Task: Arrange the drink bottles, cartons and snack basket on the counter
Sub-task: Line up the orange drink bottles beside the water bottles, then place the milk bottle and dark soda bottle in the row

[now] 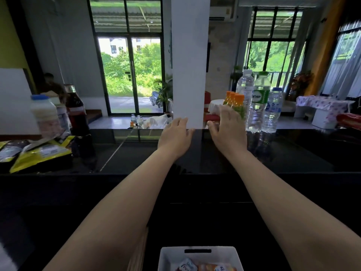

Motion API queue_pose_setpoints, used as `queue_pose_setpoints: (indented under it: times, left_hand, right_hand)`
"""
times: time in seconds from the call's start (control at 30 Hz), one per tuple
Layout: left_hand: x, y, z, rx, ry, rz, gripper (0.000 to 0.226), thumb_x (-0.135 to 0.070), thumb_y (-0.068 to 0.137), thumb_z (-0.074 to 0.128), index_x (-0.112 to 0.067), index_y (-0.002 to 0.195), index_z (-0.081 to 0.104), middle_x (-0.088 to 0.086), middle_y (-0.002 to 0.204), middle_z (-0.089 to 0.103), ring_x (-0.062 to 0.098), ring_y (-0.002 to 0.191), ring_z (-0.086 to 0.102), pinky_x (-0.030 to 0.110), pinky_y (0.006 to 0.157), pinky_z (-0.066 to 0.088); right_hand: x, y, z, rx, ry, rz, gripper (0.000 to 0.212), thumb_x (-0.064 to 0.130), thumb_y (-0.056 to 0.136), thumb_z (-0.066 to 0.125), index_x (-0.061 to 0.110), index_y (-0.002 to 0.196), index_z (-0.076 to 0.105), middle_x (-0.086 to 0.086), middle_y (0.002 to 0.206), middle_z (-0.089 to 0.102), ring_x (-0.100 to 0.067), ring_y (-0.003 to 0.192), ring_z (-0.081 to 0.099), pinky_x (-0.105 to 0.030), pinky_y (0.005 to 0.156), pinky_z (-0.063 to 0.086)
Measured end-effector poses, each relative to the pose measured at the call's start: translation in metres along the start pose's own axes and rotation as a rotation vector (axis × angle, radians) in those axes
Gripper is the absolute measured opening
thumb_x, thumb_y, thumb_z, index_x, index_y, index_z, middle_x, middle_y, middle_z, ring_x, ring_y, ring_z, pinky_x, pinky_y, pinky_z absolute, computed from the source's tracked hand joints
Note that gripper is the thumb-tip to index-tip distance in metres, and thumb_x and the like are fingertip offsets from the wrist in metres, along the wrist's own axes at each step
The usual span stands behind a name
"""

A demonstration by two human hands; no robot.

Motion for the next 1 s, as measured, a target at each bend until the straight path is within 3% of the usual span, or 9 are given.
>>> queue_pose_setpoints:
  times: [0.37, 0.73, 0.9, 1.0]
  left_hand:
    - [0.149, -0.034, -0.125, -0.169, 0.315, -0.144, 0.054, -0.042, 0.1, 0.038, -0.012, 0.145, 0.036, 0.013, 0.151, 0.036, 0.029, 0.14, 0.029, 0.043, 0.117, 0.02]
    - [0.276, -0.042, -0.219, -0.419, 0.381, -0.318, 0.062, -0.037, 0.095, 0.052, -0.011, 0.146, 0.029, 0.016, 0.153, 0.026, 0.033, 0.142, 0.022, 0.046, 0.118, 0.019]
    - [0.316, -0.03, -0.225, -0.452, 0.257, -0.389, 0.075, -0.039, 0.089, 0.062, -0.012, 0.148, 0.023, 0.016, 0.151, 0.029, 0.031, 0.14, 0.027, 0.042, 0.115, 0.028]
    - [0.328, -0.022, -0.223, -0.46, 0.219, -0.403, 0.073, -0.036, 0.086, 0.067, -0.016, 0.145, 0.027, 0.013, 0.142, 0.036, 0.031, 0.128, 0.04, 0.041, 0.099, 0.041]
  right_hand:
    - [0.175, 0.016, 0.092, 0.317, 0.026, -0.167, 0.06, 0.046, 0.098, 0.041, 0.015, 0.148, 0.032, -0.009, 0.153, 0.034, -0.03, 0.138, 0.033, -0.042, 0.112, 0.027]
    - [0.321, 0.054, 0.173, 0.402, 0.177, -0.22, 0.068, 0.051, 0.095, 0.046, 0.013, 0.149, 0.03, -0.009, 0.152, 0.036, -0.029, 0.138, 0.034, -0.042, 0.109, 0.031]
    - [0.358, 0.073, 0.214, 0.456, 0.353, -0.169, 0.079, 0.05, 0.087, 0.062, 0.015, 0.149, 0.027, -0.011, 0.151, 0.035, -0.03, 0.135, 0.038, -0.042, 0.104, 0.038]
    - [0.373, 0.083, 0.238, 0.488, 0.45, -0.12, 0.088, 0.049, 0.082, 0.069, 0.015, 0.149, 0.024, -0.011, 0.152, 0.034, -0.029, 0.137, 0.037, -0.04, 0.103, 0.037]
Point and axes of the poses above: each hand's wrist, its own y-axis towards the middle knuckle, its own z-axis out of the palm, x = y × z, the point moved 8 cm from there along y, towards the middle knuckle
